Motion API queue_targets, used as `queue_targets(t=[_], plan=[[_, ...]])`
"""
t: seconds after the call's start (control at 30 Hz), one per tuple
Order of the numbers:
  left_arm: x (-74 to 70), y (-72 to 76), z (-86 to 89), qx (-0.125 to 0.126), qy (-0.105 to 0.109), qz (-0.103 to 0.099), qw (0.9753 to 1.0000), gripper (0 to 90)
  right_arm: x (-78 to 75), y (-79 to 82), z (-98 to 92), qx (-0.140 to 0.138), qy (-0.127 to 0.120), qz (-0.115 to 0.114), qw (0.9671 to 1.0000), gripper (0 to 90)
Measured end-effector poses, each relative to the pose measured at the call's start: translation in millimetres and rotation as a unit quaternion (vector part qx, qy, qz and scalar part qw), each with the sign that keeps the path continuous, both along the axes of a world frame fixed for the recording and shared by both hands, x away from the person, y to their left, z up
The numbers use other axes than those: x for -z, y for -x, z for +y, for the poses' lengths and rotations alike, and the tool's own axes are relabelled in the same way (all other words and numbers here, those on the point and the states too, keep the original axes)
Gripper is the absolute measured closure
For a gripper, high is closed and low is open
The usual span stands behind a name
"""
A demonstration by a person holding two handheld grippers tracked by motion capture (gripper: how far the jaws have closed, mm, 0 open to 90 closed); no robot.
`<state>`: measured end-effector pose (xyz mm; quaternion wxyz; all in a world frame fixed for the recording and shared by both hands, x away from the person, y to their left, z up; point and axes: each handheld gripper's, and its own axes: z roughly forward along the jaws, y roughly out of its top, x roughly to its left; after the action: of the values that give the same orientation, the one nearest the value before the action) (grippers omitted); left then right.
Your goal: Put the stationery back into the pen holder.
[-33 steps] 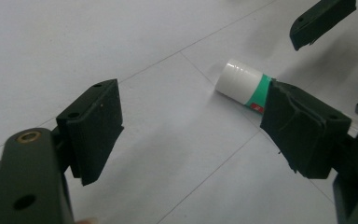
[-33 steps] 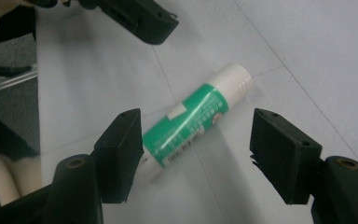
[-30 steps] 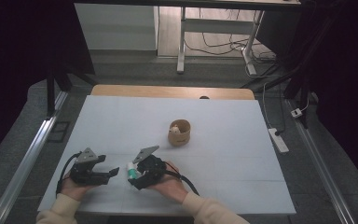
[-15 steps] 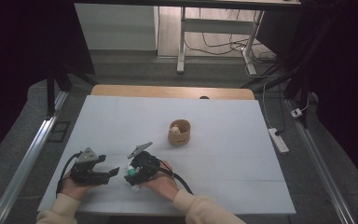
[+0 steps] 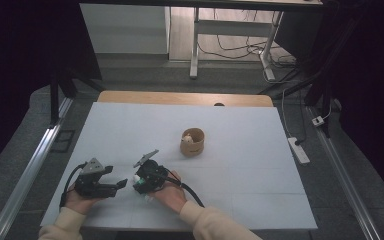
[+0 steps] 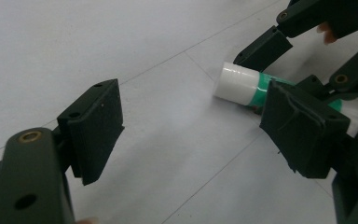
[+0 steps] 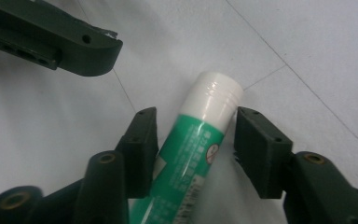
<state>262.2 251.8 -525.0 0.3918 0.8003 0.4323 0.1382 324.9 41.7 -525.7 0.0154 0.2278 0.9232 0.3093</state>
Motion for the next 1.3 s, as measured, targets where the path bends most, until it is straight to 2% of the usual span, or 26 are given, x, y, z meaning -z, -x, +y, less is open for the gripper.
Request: queue_targets(t=[0.03, 0.07, 0.27, 0.33, 0.57, 0.6, 0.67, 0.77, 0.93, 0.97, 1.0, 1.03, 1.1, 1.13, 1.2, 1.3], plan=[[0.0, 0.0, 0.1, 0.0, 0.0, 0.0, 1.0, 20.6, -0.5, -0.4, -0.4, 0.004, -0.001, 0.005, 1.0, 60.9], [0.0, -0.1, 0.2, -0.001, 0.001, 0.0, 1.0, 20.6, -0.3, -1.7, -1.7, 0.001, 0.003, -0.002, 1.0, 64.8], [-0.1, 0.1, 0.6, -0.001, 0.0, -0.001, 1.0, 20.6, -1.2, -5.2, -3.4, 0.0, 0.002, 0.005, 1.0, 65.1], [-0.1, 0.1, 1.2, -0.003, 0.001, -0.002, 1.0, 20.6, -2.7, -7.1, -6.2, 0.003, -0.008, 0.018, 0.9998, 65.1], [0.6, -0.5, 0.2, -0.001, -0.002, 0.0, 1.0, 20.5, -27.1, -10.2, -28.5, 0.005, -0.074, 0.012, 0.9971, 65.2], [0.7, -0.5, 0.0, -0.001, -0.002, 0.0, 1.0, 20.5, -27.1, -10.2, -28.5, 0.005, -0.074, 0.012, 0.9971, 65.2], [0.8, -0.7, -0.1, -0.001, -0.004, 0.0, 1.0, 20.5, -35.9, -12.1, -38.8, 0.004, -0.098, 0.007, 0.9951, 65.2], [1.2, -0.7, -0.9, -0.001, -0.004, 0.002, 1.0, 20.5, -40.7, -13.2, -45.0, 0.005, -0.109, 0.002, 0.994, 65.2], [1.9, -1.3, -1.7, 0.0, -0.009, 0.002, 1.0, 20.4, -50.8, -16.1, -60.8, -0.004, -0.147, -0.009, 0.9891, 65.2], [2.0, -1.4, -1.7, 0.0, -0.01, 0.002, 1.0, 20.4, -50.8, -16.1, -60.8, -0.004, -0.147, -0.009, 0.9891, 65.2], [2.2, -1.5, -1.7, 0.0, -0.01, 0.003, 0.9999, 20.3, -53.3, -16.5, -64.7, -0.007, -0.161, -0.013, 0.9869, 65.2], [2.4, -1.6, -1.9, 0.0, -0.01, 0.004, 0.9999, 20.3, -53.3, -16.5, -64.7, -0.007, -0.161, -0.013, 0.9869, 65.2], [2.8, -1.7, -2.1, 0.0, -0.01, 0.004, 0.9999, 20.3, -56.3, -16.7, -68.5, -0.011, -0.173, -0.019, 0.9848, 65.2], [2.9, -1.7, -2.2, 0.0, -0.01, 0.004, 0.9999, 20.3, -59.1, -16.6, -71.7, -0.015, -0.185, -0.026, 0.9823, 65.2], [3.3, -1.8, -2.5, -0.001, -0.011, 0.005, 0.9999, 20.3, -61.7, -17.2, -75.3, -0.018, -0.198, -0.031, 0.9796, 65.2], [3.7, -2.0, -2.6, -0.001, -0.012, 0.006, 0.9999, 20.3, -65.1, -18.6, -80.9, -0.019, -0.209, -0.035, 0.9772, 65.2]])
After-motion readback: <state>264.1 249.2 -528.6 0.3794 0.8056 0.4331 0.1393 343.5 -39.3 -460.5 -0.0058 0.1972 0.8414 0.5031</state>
